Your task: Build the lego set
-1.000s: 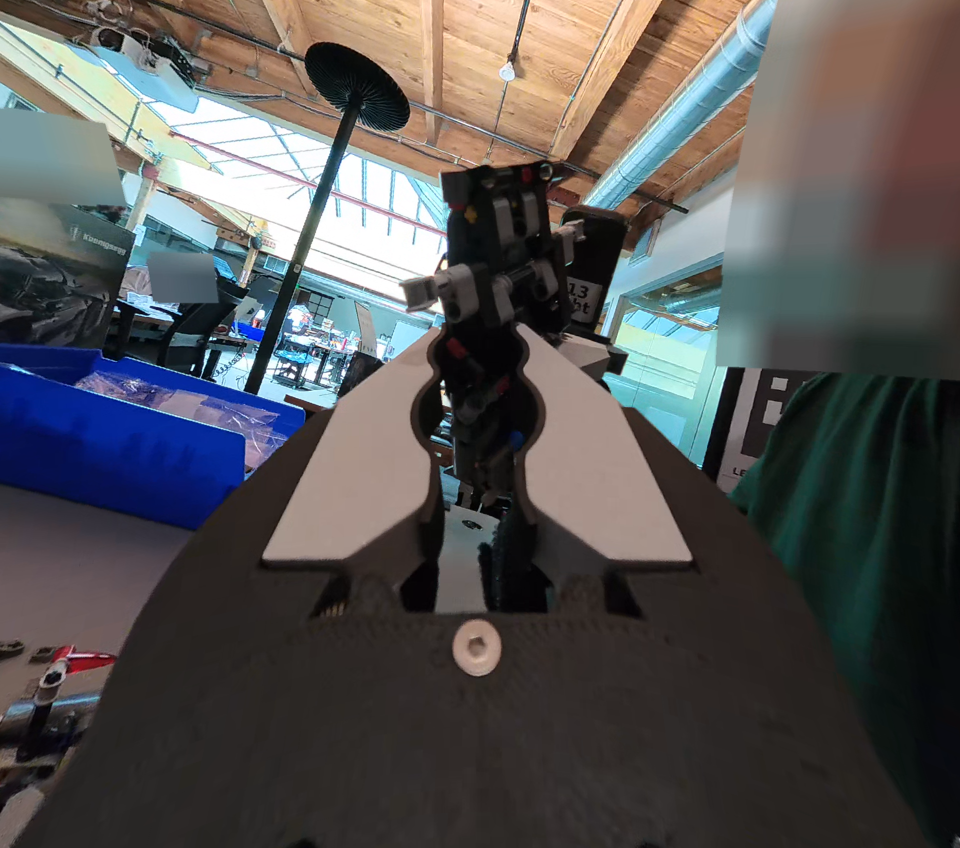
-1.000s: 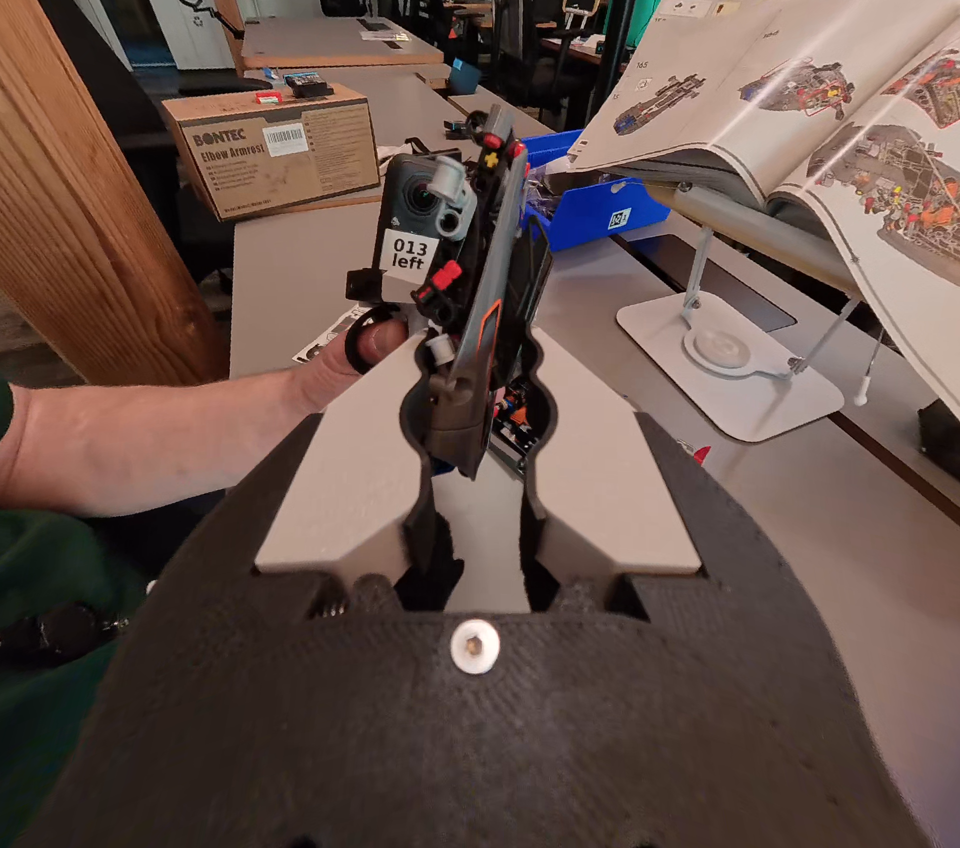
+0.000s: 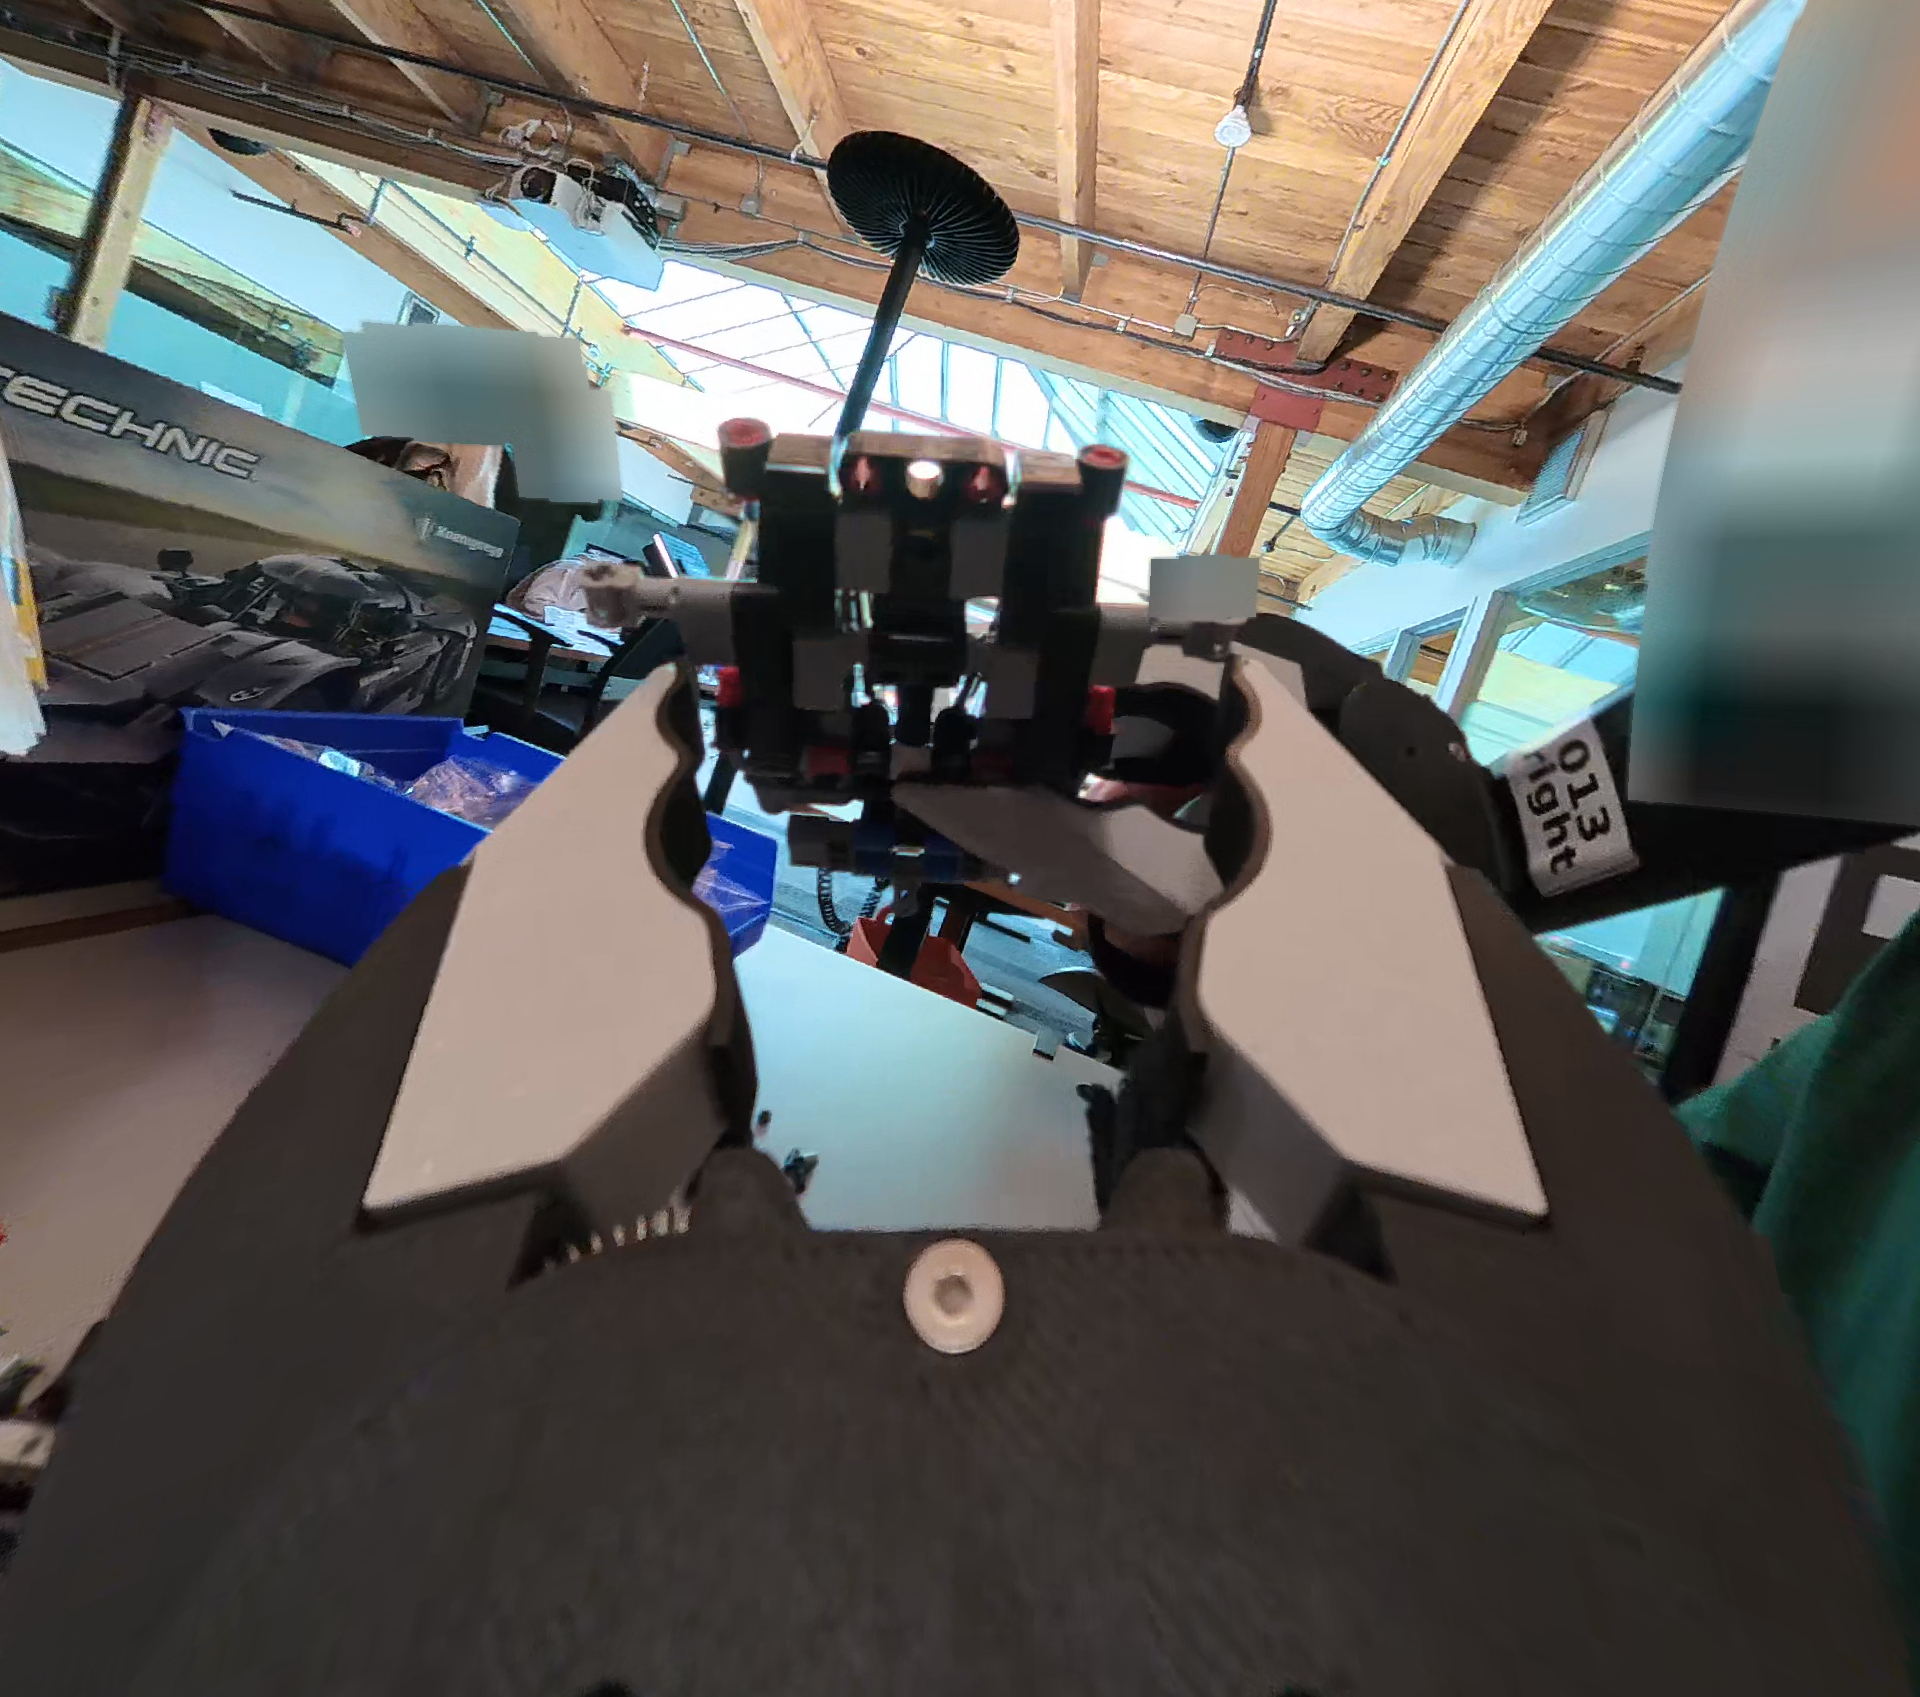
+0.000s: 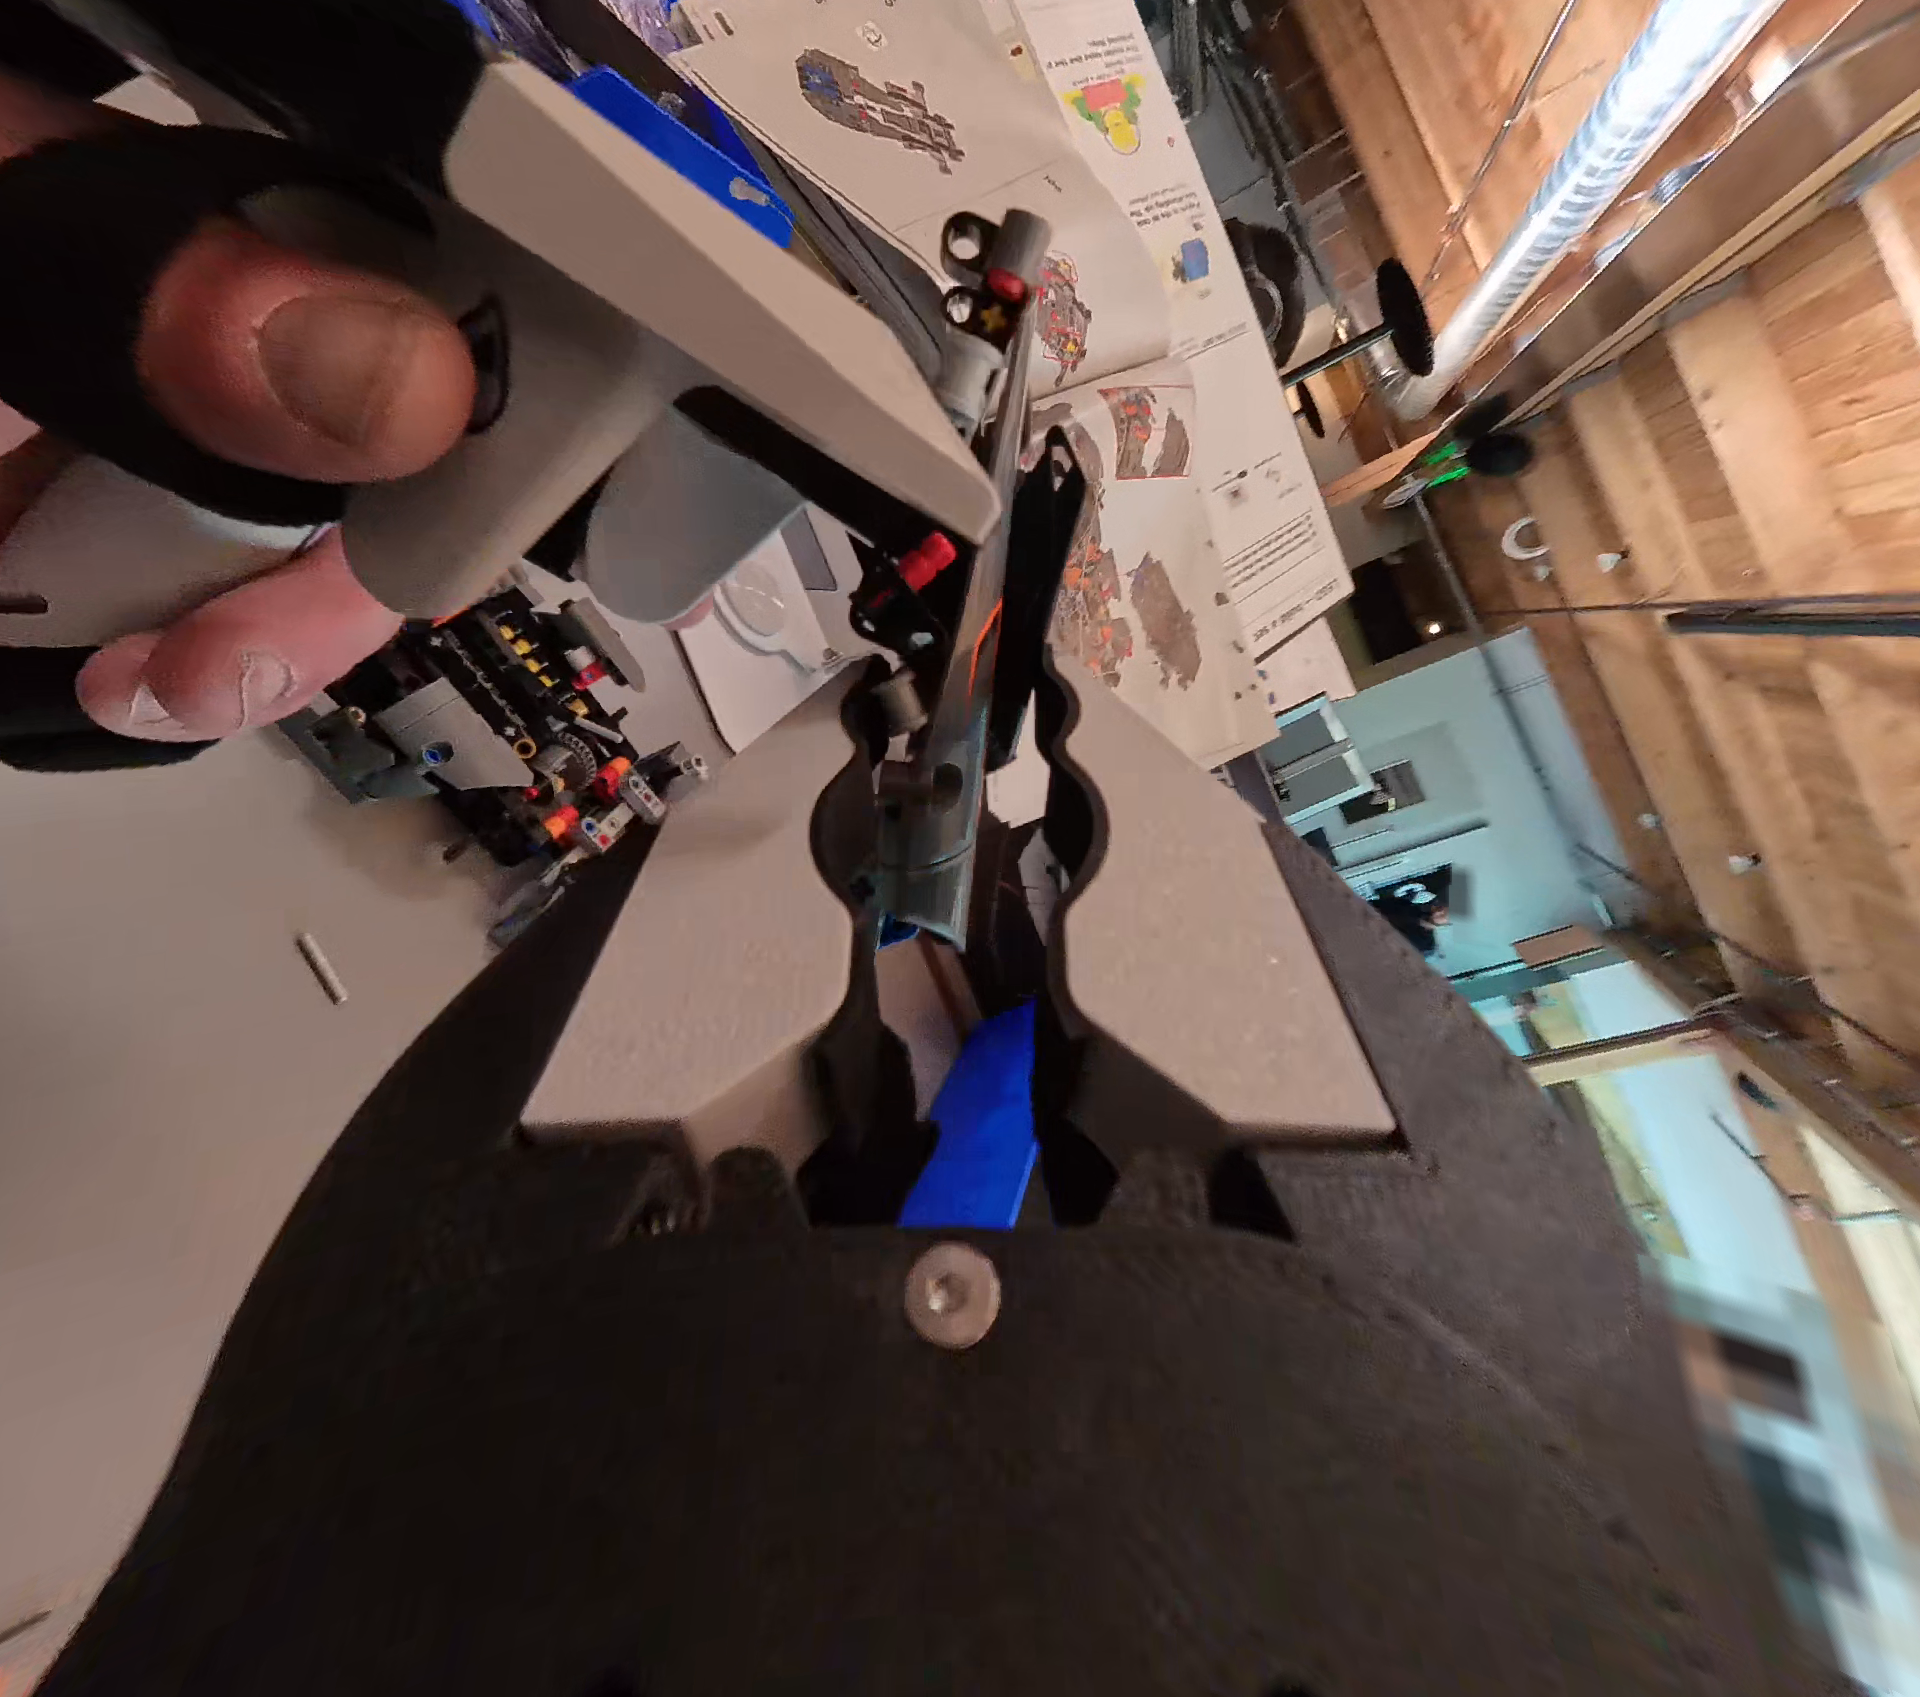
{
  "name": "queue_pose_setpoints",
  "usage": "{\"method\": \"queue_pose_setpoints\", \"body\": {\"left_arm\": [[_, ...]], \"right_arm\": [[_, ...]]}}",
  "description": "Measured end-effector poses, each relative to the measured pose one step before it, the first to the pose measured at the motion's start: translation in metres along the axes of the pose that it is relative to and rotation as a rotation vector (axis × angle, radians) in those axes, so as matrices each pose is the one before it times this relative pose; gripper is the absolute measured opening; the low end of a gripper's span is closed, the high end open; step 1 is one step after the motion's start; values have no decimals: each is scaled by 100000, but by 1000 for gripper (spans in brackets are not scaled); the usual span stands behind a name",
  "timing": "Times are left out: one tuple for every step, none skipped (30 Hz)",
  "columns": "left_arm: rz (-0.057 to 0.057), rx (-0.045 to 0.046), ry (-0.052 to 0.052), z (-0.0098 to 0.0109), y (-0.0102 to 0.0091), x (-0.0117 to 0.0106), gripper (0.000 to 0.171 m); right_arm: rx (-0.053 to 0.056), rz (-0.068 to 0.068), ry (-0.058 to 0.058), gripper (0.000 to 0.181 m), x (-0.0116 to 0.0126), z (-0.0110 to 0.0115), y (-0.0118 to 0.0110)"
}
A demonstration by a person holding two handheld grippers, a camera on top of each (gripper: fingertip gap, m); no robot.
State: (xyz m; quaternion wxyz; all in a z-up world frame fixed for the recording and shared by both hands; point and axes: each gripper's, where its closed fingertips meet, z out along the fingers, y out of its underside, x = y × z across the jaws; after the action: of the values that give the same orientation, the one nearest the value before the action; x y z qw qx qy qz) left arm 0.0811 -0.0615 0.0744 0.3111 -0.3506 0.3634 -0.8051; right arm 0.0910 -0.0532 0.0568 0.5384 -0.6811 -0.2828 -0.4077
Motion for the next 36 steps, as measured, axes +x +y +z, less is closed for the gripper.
{"method": "queue_pose_setpoints", "body": {"left_arm": [[-874, 457, 987, 102, -43, 149, 96], [-274, 668, 830, 46, -51, 118, 96], [18, 477, 1405, 55, -13, 198, 98], [-166, -160, 742, 51, 104, 62, 99], [-730, -258, 619, 47, 134, 28, 99], [-625, -94, -16, 51, 117, -42, 100], [66, -240, -288, 61, 145, -51, 100], [-71, -166, 18, 48, 124, 7, 99], [-48, 1026, 399, -10, -74, 50, 97], [-342, 527, -54, -7, -15, -48, 94], [-547, -68, -576, -3, 36, -161, 90], [-815, -129, -530, -28, 33, -185, 83], [-1096, 745, 324, -99, -71, -91, 79], [-1585, 1139, 1101, -58, -112, 14, 78], [-1335, 891, 634, -62, -48, -20, 78], [-1643, 1235, 1180, -78, -96, 35, 77], [-2305, 1303, 1780, -71, -110, 82, 77], [-2557, 1057, 1621, -58, -74, 46, 77], [-2058, 895, 1198, -64, -49, -18, 77], [-1631, 710, 1034, -82, -36, -30, 77], [-1561, 699, 720, -91, -64, -62, 77], [-1643, 832, 281, -108, -105, -132, 76], [-1123, 549, -137, -101, -106, -181, 76], [-459, 507, -95, -123, -143, -137, 76], [-350, 456, 91, -131, -170, -90, 76], [-135, 196, -106, -116, -145, -104, 76], [248, -224, -109, -99, -97, -75, 76], [110, -509, 223, -62, -54, -7, 76], [26, -197, 212, -71, -88, -14, 76], [313, 434, 434, -66, -157, 35, 76], [186, 547, 615, -95, -187, 59, 76], [106, 699, 1273, -91, -202, 153, 76], [-138, 192, 688, -72, -120, 72, 76], [309, 74, -294, -47, -58, -53, 76], [25, 483, 81, -65, -100, -6, 76], [-674, 793, 826, -73, -150, 65, 76]], "right_arm": [[194, -1197, 1112, 25, 99, -61, -77], [359, -585, 444, 26, 93, -50, -57], [353, -481, -341, 26, -20, -23, -32], [-134, -674, 394, 26, 31, -15, 14], [138, -478, 34, 26, -42, -5, -17], [-11, 7, -328, 26, -83, 16, -6], [-45, -67, 150, 26, -19, -5, 8], [353, -308, 448, 26, 15, -60, -80], [758, -1, 463, 26, 34, -89, -165], [-184, 725, 192, 26, 42, -50, -59], [106, 828, -275, 26, -46, -28, -128], [1261, -1, 76, 26, -44, -61, -257], [1230, -292, 196, 26, -34, -56, -264], [-121, -76, 103, 26, -52, 33, -95], [-52, -284, 109, 26, -54, 48, -98], [576, -71, 114, 26, -27, 17, -166], [733, 413, 6, 27, -29, 2, -183], [200, 211, 56, 27, -32, 30, -136], [-238, 160, -91, 27, -53, 63, -65], [62, 431, -487, 27, -70, 66, -65], [-100, 638, -937, 28, -104, 91, -30], [-674, 574, -723, 29, -96, 95, 78], [-784, 760, 127, 31, 35, 83, 115], [368, 569, -44, 34, 20, -42, -50], [979, 709, -209, 35, 33, -131, -142], [1040, 904, -505, 37, 26, -172, -185], [1400, 1533, -933, 38, 38, -208, -216], [1502, 2189, -988, 41, 80, -218, -180], [1109, 2057, -1099, 43, 96, -223, -49], [568, 1830, -1151, 45, 90, -226, 80], [789, 2482, -1293, 48, 93, -253, 119], [1598, 3936, -1832, 50, 100, -324, 67], [2031, 4305, -1290, 54, 186, -400, 53], [1571, 3504, -1563, 56, 88, -395, 92], [1889, 3647, -1618, 56, 10, -372, 67], [1540, 4079, -1088, 57, 68, -355, 135]]}}
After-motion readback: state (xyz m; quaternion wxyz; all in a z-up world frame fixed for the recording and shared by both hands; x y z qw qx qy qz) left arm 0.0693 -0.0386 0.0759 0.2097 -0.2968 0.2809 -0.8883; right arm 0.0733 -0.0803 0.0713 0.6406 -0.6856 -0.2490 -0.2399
